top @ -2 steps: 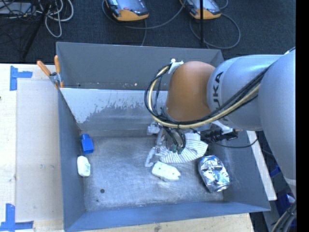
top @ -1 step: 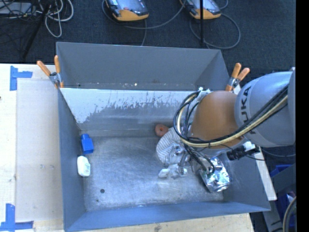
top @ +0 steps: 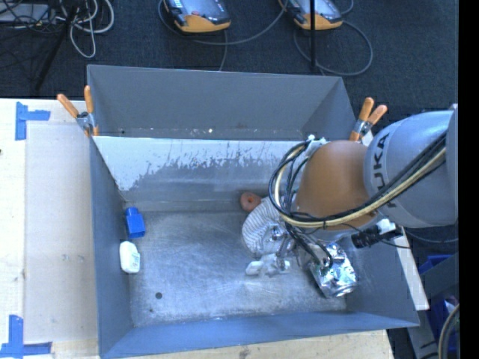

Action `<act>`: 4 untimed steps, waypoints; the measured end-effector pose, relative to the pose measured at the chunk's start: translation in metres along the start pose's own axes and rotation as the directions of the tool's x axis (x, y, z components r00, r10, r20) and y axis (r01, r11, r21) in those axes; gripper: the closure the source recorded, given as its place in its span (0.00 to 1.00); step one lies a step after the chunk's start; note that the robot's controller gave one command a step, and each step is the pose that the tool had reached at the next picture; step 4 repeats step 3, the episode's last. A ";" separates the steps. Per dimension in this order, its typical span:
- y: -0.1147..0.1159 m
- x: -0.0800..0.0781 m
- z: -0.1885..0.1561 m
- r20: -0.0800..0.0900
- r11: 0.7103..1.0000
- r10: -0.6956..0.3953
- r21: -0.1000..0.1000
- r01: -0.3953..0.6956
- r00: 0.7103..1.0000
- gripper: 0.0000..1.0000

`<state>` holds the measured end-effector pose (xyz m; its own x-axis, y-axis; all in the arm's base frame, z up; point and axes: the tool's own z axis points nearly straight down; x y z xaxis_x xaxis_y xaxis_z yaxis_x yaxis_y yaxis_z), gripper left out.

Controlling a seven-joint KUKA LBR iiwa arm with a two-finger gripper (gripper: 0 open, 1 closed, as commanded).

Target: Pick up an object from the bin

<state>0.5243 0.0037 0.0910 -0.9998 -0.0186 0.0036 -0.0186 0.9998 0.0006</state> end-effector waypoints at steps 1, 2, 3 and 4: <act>-0.002 -0.002 -0.096 0.002 1.000 -0.024 0.000 0.024 1.000 1.00; -0.002 -0.002 -0.096 0.002 1.000 -0.024 0.000 0.024 1.000 1.00; 0.000 0.015 -0.111 -0.002 0.999 -0.038 0.000 0.038 0.999 1.00; 0.000 0.015 -0.111 -0.002 0.999 -0.038 0.000 0.038 0.999 1.00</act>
Offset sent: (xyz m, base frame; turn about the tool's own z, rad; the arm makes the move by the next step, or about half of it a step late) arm 0.0000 0.0000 0.0000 0.0000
